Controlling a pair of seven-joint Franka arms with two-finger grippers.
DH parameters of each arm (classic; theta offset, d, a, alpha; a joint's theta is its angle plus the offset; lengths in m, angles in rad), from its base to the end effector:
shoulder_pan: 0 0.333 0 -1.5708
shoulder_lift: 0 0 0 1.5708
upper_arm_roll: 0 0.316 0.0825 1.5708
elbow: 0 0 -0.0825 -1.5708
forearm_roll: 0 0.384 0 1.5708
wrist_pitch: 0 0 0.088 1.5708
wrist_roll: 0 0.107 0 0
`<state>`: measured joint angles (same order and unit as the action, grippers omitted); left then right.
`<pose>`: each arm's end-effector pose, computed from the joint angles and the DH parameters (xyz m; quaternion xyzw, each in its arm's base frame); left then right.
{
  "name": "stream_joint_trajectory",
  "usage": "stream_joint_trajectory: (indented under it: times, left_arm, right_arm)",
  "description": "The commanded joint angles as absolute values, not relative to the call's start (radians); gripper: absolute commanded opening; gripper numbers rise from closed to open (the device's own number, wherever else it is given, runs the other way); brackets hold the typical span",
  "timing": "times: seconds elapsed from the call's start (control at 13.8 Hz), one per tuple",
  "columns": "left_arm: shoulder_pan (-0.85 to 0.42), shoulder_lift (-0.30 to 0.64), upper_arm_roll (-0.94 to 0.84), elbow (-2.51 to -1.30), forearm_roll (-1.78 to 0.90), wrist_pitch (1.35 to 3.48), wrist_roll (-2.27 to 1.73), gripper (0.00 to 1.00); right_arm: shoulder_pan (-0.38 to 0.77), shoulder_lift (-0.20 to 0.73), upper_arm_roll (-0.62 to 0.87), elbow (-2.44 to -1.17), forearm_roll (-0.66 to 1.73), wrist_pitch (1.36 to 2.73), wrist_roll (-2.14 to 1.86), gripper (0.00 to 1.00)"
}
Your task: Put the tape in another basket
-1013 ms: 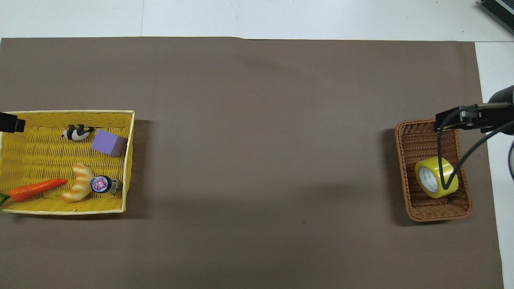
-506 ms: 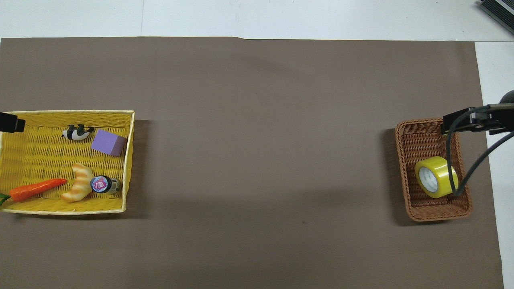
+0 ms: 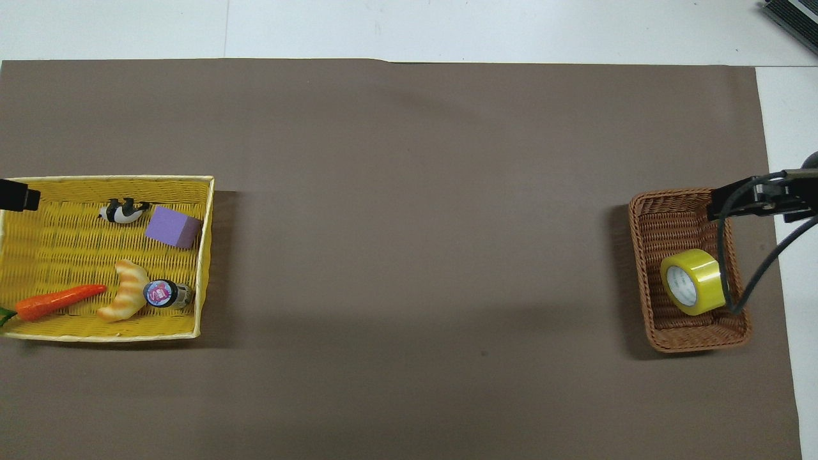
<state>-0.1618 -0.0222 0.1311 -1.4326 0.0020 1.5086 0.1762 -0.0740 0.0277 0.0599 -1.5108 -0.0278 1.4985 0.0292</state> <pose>0.5393 -0.0153 0.6956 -0.9935 0.1030 -0.0489 0.0031 0.5559 -0.0115 0.6311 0.9995 -0.0224 -0.0199 0.0132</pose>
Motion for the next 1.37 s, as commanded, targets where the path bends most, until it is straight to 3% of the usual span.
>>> stream_joint_trajectory:
  times: [0.0, 1.3]
  left_arm:
    - [-0.15, -0.021, 0.124, -1.414, 0.017, 1.485, 0.186, 1.0]
    - [-0.15, -0.02, 0.124, -1.414, 0.017, 1.485, 0.186, 1.0]
  right_arm:
    - [-0.087, 0.031, 0.063, -1.494, -0.015, 1.492, 0.002, 1.0]
    - [-0.087, 0.018, 0.06, -1.503, -0.012, 1.479, 0.008, 1.0]
